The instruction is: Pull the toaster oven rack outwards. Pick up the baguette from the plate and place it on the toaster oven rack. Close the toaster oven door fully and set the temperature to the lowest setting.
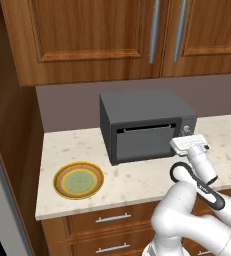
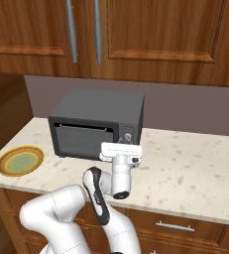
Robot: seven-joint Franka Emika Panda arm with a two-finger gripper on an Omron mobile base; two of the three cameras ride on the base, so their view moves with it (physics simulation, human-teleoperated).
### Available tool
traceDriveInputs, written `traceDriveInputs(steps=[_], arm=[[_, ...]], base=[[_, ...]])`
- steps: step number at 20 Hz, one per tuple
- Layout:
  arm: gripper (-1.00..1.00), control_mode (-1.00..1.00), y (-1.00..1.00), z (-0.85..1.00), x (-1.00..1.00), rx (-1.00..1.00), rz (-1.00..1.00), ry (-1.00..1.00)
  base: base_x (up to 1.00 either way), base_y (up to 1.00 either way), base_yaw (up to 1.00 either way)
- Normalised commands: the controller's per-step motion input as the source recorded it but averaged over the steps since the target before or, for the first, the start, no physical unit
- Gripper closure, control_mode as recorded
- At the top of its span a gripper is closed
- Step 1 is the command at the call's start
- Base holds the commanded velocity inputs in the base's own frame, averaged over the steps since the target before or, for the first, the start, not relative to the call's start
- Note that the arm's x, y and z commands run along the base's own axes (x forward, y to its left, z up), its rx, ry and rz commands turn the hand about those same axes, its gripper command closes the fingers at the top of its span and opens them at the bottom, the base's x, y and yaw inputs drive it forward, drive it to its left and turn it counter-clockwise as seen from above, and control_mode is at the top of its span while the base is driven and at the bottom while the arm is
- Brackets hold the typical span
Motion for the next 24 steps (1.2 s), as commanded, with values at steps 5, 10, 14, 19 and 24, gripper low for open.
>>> traceDriveInputs(steps=[5,10,14,19,24], arm=[[1.0,-1.0,0.06,0.28,0.0,-0.22,0.49,-0.3],[1.0,-1.0,0.12,0.34,0.02,-0.24,0.53,-0.24],[1.0,-1.0,0.15,0.41,0.0,-0.27,0.55,-0.19],[1.0,-1.0,0.05,0.57,0.0,-0.19,0.4,-0.23],[1.0,-1.0,-0.35,0.24,0.01,-0.03,0.12,-0.12]], base=[[0.0,0.0,0.0],[0.0,0.0,0.0],[0.0,0.0,0.0],[0.0,0.0,0.0],[0.0,0.0,0.0]])
